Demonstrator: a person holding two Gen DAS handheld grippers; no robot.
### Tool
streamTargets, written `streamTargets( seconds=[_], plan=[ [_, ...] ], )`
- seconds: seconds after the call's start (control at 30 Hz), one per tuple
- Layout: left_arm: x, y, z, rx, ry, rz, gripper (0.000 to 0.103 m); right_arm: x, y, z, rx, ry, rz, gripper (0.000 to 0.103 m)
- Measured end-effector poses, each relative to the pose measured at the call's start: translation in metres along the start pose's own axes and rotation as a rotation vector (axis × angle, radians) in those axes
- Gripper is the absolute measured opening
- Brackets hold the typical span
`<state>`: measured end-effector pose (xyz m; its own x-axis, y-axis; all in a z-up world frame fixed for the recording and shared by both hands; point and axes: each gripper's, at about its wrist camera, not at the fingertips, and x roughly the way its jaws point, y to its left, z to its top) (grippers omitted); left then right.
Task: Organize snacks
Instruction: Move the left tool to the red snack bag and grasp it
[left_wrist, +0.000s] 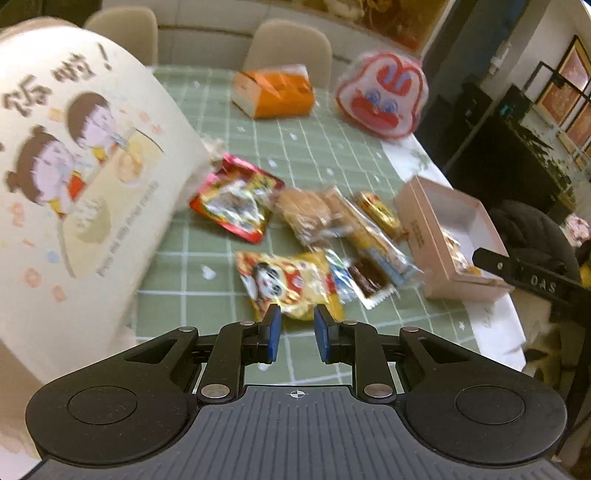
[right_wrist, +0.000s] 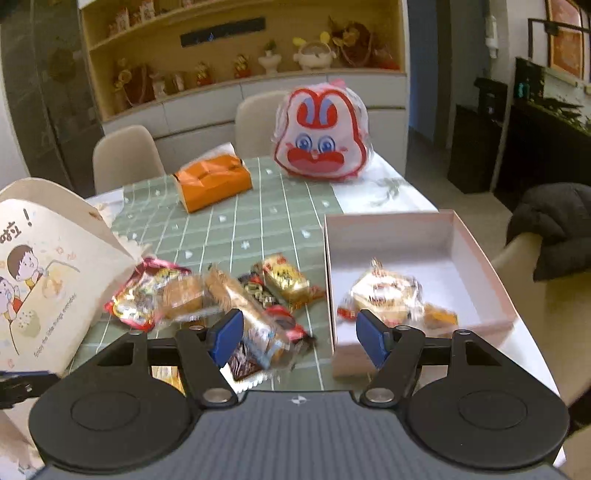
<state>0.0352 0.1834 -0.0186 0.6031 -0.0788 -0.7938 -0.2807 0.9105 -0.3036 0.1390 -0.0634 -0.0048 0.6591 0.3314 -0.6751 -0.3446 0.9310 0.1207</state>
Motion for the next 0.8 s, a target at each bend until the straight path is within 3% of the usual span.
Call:
streamTargets(
  seconds=[0.13,0.23,0.33,0.4,0.57,0.7,0.8],
  plan=[
    [-0.005,-0.030,0.021,0.119,0.119,-0.076,0.023,-0.013,-0.003,-0.003,-0.013,0.022,-0.060,0.068],
    [-0.014,-0.064,0.033,0.310,0.197,-0.038,0.024,-0.018,-0.010,0.000,-0.002,0.019,-0.125,0.069],
    [-0.013,-0.085,0.040,0.390,0.176,-0.010,0.024,-0.011,-0.013,-0.002,0.014,0.037,-0.121,0.069],
    [0.000,-0.087,0.042,0.376,0.159,0.001,0.024,-0.005,-0.013,-0.011,0.010,0.048,-0.071,0.069],
    [0.032,-0.053,0.040,0.215,0.062,0.027,0.025,0.013,-0.012,-0.036,-0.062,0.092,0.064,0.069],
    [0.055,-0.009,0.039,0.115,0.072,0.111,0.026,0.018,-0.016,-0.047,-0.128,0.105,0.123,0.069],
    [0.060,0.017,0.039,0.022,0.055,0.105,0.026,0.022,-0.014,-0.050,-0.143,0.128,0.159,0.069]
  ],
)
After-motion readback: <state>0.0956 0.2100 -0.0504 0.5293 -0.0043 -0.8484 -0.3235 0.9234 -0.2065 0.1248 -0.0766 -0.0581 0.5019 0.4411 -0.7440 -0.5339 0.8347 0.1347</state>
